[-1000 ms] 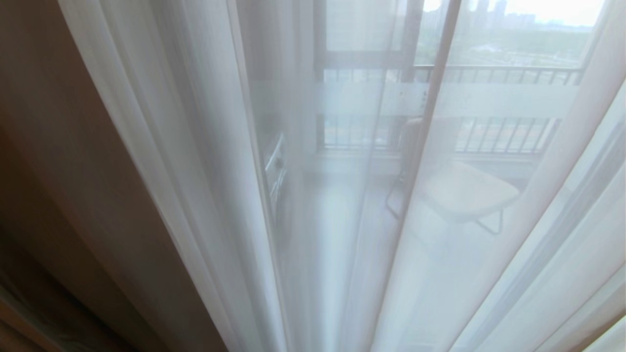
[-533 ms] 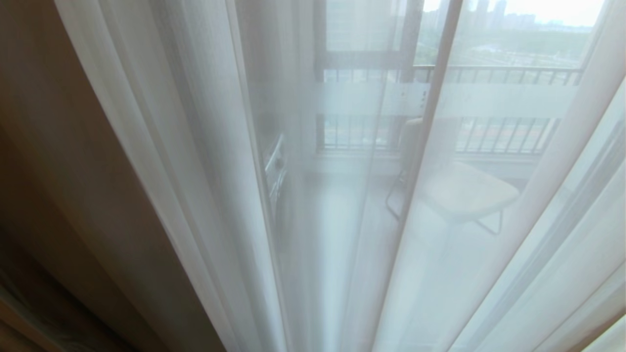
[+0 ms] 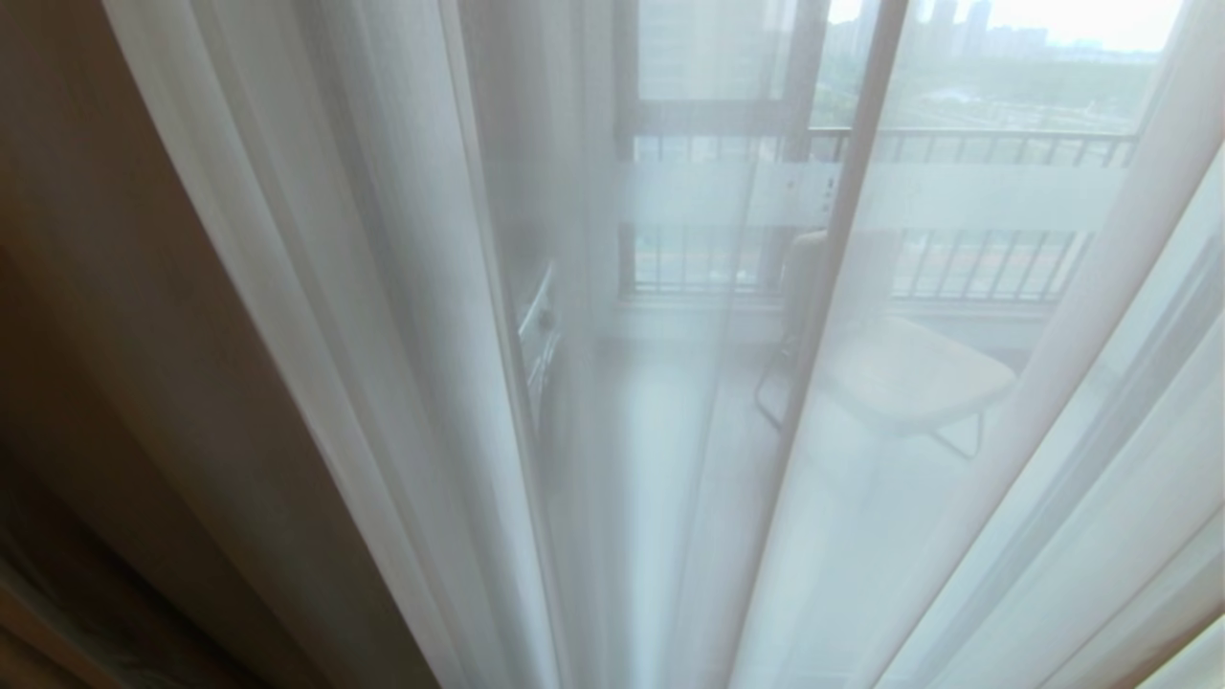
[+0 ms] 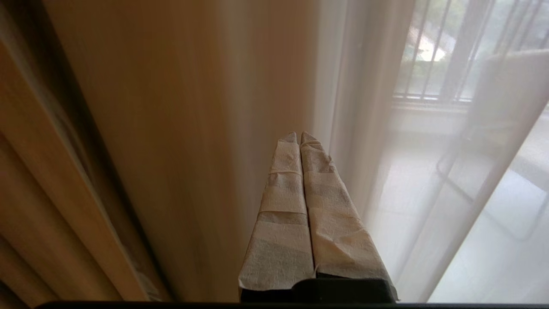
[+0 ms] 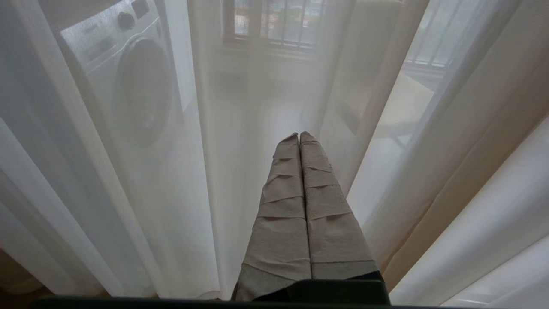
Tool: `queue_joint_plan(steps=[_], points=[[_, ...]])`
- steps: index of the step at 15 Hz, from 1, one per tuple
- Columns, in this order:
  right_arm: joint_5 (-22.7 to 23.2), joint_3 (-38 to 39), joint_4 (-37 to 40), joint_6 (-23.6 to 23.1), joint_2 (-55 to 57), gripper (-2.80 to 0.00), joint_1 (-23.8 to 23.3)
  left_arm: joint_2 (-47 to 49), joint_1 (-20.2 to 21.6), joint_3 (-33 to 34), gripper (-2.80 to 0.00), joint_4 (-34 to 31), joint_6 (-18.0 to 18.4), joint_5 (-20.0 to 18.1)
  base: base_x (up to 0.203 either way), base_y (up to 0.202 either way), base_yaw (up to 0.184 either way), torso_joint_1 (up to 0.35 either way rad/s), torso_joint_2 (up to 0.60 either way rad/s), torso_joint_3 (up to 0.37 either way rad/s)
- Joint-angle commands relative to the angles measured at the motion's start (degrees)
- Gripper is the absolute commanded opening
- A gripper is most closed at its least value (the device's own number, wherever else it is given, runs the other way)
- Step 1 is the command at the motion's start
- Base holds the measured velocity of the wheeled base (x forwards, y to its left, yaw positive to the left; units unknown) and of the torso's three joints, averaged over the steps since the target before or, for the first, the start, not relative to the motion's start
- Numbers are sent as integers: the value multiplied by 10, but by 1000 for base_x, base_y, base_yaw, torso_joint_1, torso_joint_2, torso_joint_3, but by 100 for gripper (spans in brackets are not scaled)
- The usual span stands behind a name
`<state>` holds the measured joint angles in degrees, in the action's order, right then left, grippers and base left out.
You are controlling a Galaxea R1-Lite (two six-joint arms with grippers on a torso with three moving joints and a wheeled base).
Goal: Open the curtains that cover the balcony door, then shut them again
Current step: Close the outer curtains on both sides
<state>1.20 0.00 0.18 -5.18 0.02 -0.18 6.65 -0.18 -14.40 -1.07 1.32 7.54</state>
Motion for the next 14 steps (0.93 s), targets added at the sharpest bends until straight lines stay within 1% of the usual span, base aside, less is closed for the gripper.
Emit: queue_joint_plan(steps=[1, 3, 4, 7, 8, 10, 11, 12, 14], points=[[0, 0, 0, 0, 0, -280, 0, 78, -5, -66, -280, 0, 0, 34, 0, 0, 0, 0, 0, 0], [0, 0, 0, -1, 0, -280, 0, 151, -9, -123, -280, 1, 1, 96, 0, 0, 0, 0, 0, 0], [0, 0, 0, 0, 0, -280, 0, 189, -10, -158, -280, 1, 1, 138, 0, 0, 0, 0, 0, 0], [0, 0, 0, 0, 0, -280, 0, 289, -10, -251, -280, 2, 0, 285, 0, 0, 0, 0, 0, 0], [0, 0, 1, 0, 0, -280, 0, 323, -8, -287, -280, 1, 0, 342, 0, 0, 0, 0, 0, 0], [0, 0, 0, 0, 0, -280, 0, 378, -7, -340, -280, 1, 0, 421, 0, 0, 0, 0, 0, 0], [0, 0, 0, 0, 0, -280, 0, 402, 1, -358, -280, 0, 0, 451, 0, 0, 0, 0, 0, 0], [0, 0, 0, 0, 0, -280, 0, 418, 29, -369, -280, 0, 0, 464, 0, 0, 0, 0, 0, 0], [0, 0, 0, 0, 0, -280, 0, 459, 105, -404, -280, 1, 1, 470, 0, 0, 0, 0, 0, 0]])
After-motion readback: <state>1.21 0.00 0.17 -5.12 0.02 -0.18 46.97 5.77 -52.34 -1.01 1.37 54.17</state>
